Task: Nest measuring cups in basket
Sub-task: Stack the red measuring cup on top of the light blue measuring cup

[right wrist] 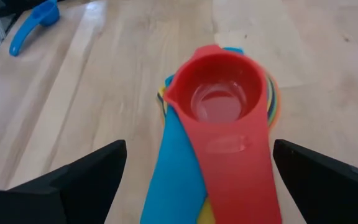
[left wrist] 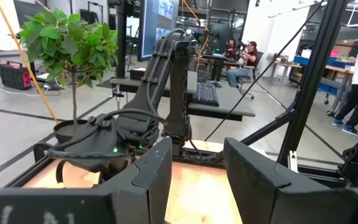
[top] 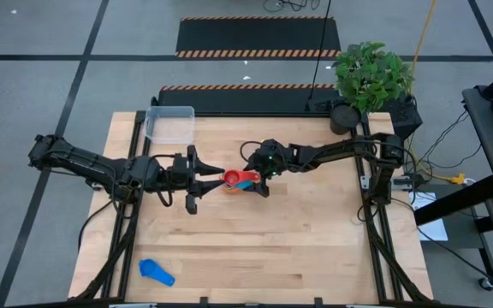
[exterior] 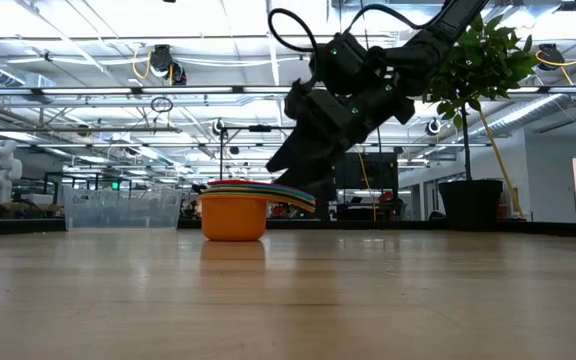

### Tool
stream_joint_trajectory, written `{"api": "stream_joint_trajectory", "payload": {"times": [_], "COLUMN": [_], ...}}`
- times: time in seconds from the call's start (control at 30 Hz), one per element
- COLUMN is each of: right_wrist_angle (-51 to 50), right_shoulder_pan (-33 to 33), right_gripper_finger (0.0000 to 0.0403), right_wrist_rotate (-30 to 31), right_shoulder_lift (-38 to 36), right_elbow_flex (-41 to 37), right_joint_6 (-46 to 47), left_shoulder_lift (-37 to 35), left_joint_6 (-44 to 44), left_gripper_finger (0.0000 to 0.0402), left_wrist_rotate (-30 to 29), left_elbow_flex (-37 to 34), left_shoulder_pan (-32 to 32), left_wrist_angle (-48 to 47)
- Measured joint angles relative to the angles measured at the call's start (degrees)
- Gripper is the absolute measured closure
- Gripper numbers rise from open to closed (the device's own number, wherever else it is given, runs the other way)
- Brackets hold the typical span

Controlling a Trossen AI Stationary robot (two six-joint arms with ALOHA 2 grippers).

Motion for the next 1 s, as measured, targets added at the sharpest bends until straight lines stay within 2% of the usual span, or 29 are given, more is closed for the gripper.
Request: {"api": "stream_joint_trajectory", "payload": {"times": [0.13, 0.27, 1.0], "right_wrist_angle": [-1.8, -2.6, -3.9], "right_shoulder_pan": [0.0, 0.0, 1.2], "right_gripper_finger": [0.0003, 0.0003, 0.0003], "right_wrist_rotate": [-0.3, -3.2, -3.1], "right_shoulder_lift": [0.0, 0.0, 0.0], "right_elbow_flex": [0.0, 0.0, 0.0], "right_joint_6": [-0.1, -0.4, -1.2], "left_shoulder_lift": [0.0, 0.0, 0.0], "left_joint_6": [-0.5, -0.5, 0.1], "left_gripper_finger": [0.0254, 0.0254, 0.0254], "left_wrist_rotate": [0.0, 0.0, 0.0], "left_elbow_flex": [0.0, 0.0, 0.0], "left_shoulder_pan": [0.0, 0.0, 0.0], "left_wrist_angle": [0.0, 0.0, -0.2]}}
